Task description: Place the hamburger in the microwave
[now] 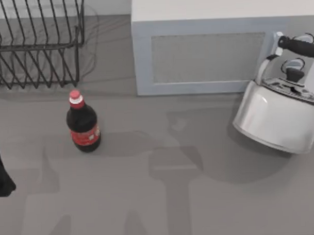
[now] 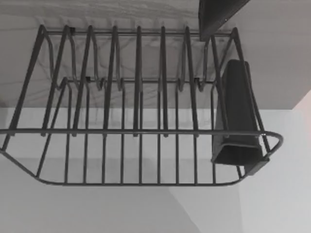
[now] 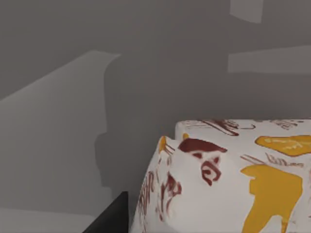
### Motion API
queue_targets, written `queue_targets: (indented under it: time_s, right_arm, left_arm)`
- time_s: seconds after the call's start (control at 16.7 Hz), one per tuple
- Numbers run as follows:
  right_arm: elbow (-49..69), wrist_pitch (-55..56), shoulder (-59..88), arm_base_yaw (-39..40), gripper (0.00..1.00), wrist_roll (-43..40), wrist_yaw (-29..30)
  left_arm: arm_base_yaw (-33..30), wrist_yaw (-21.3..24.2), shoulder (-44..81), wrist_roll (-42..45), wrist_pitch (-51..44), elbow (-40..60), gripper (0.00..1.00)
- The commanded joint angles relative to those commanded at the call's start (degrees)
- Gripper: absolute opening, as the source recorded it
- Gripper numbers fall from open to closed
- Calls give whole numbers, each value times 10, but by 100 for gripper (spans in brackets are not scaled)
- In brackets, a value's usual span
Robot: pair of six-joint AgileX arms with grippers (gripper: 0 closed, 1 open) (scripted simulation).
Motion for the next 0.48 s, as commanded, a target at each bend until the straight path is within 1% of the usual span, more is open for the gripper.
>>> queue_targets:
  time_s: [0.06, 0.24, 0.36, 0.48]
  right_arm:
    - [27, -63, -40, 3, 0, 20, 8]
    - [45, -85, -48, 2, 0, 17, 8]
    - [74, -130, -64, 2, 0, 15, 8]
    - [109, -198, -84, 1, 0, 13, 8]
  left_arm:
    - [0, 0, 0, 0, 0, 0, 100]
    - [0, 0, 0, 0, 0, 0, 100]
    - [0, 0, 0, 0, 0, 0, 100]
    - [0, 0, 0, 0, 0, 0, 100]
